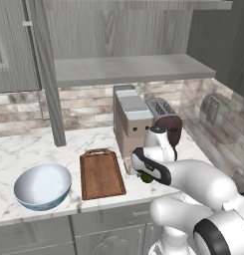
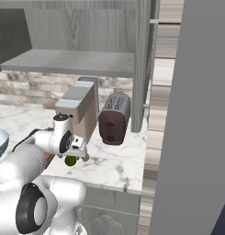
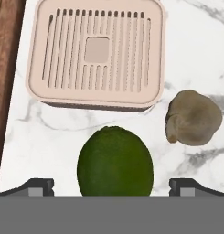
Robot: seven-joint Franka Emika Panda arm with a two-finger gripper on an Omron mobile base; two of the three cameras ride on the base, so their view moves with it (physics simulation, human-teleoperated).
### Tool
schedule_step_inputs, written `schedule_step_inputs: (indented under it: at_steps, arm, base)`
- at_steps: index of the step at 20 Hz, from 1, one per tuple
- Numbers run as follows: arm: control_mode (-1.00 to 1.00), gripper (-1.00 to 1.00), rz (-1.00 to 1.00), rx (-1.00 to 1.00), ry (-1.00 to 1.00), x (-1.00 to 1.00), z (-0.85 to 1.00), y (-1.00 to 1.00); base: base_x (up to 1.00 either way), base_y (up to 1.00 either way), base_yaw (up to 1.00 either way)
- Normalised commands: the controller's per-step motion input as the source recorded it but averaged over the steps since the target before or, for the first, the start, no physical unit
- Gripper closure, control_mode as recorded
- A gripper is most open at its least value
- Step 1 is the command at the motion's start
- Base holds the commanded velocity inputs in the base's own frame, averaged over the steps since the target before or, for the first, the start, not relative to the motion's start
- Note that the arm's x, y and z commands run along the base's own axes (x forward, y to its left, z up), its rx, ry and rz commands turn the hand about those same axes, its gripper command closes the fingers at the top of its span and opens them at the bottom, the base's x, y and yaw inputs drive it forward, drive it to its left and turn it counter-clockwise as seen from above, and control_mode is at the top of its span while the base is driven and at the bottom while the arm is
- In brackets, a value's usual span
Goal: Open the cabinet. Place the bowl and condiment on the counter. Then place the lime and garlic on the cutting board.
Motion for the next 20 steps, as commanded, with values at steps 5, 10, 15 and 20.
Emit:
schedule_step_inputs:
  at_steps: [5, 10, 15, 20]
  arm:
    - [-1.0, -1.0, 0.0, 0.0, 0.0, -0.08, -0.15, 0.0]
    - [-1.0, -1.0, -0.01, 0.0, 0.0, -0.07, -0.15, 0.0]
    - [-1.0, -1.0, 0.0, 0.0, 0.0, -0.03, -0.24, -0.01]
    - [-1.0, -1.0, 0.0, 0.0, 0.0, -0.04, -0.28, -0.09]
  base:
    - [0.0, 0.0, 0.0]
    - [0.0, 0.0, 0.0]
    - [0.0, 0.0, 0.0]
    - [0.0, 0.0, 0.0]
